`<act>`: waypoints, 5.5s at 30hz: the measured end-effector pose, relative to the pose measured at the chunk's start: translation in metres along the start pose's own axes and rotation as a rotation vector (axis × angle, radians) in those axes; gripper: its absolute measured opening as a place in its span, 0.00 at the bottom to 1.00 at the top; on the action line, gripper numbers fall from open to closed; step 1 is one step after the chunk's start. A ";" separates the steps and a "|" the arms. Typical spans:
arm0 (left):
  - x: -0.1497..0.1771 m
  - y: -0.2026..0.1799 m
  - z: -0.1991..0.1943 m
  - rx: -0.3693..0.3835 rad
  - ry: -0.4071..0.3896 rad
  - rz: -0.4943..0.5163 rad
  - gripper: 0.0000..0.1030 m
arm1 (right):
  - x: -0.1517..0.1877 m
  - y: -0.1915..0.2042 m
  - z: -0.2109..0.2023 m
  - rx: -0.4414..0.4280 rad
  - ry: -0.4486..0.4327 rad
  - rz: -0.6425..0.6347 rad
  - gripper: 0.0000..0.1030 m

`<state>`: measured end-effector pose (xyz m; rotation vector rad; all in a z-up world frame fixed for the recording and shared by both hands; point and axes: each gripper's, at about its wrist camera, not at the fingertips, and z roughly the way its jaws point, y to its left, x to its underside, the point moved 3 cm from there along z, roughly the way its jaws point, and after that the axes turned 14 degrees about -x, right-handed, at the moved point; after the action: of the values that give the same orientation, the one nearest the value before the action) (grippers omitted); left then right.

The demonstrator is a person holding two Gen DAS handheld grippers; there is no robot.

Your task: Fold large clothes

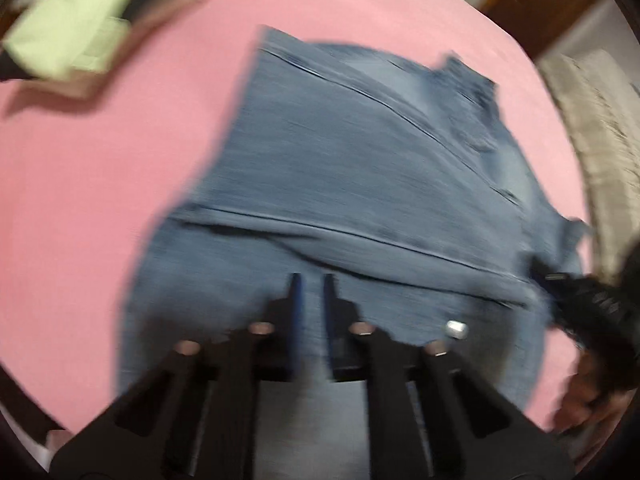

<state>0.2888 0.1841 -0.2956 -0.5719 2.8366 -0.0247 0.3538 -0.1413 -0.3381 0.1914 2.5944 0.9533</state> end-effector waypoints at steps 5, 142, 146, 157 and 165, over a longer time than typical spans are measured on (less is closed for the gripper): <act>-0.009 -0.042 0.031 0.007 0.068 0.093 0.00 | 0.019 0.021 0.072 -0.095 0.124 -0.041 0.06; 0.208 -0.400 -0.024 -0.313 0.064 0.489 0.70 | 0.054 -0.418 -0.368 -0.129 -0.683 0.884 0.88; 0.201 -0.402 -0.016 -0.352 0.062 0.469 0.70 | 0.033 -0.448 -0.382 -0.159 -0.772 0.931 0.86; 0.184 -0.407 -0.010 -0.376 0.063 0.434 0.70 | -0.012 -0.462 -0.388 0.007 -0.825 0.871 0.12; 0.169 -0.374 -0.011 -0.411 0.062 0.367 0.70 | -0.042 -0.393 -0.412 0.251 -0.961 0.657 0.04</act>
<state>0.2769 -0.2265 -0.3004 -0.1127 2.9727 0.6264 0.2338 -0.6975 -0.2900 1.2720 1.7188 0.4872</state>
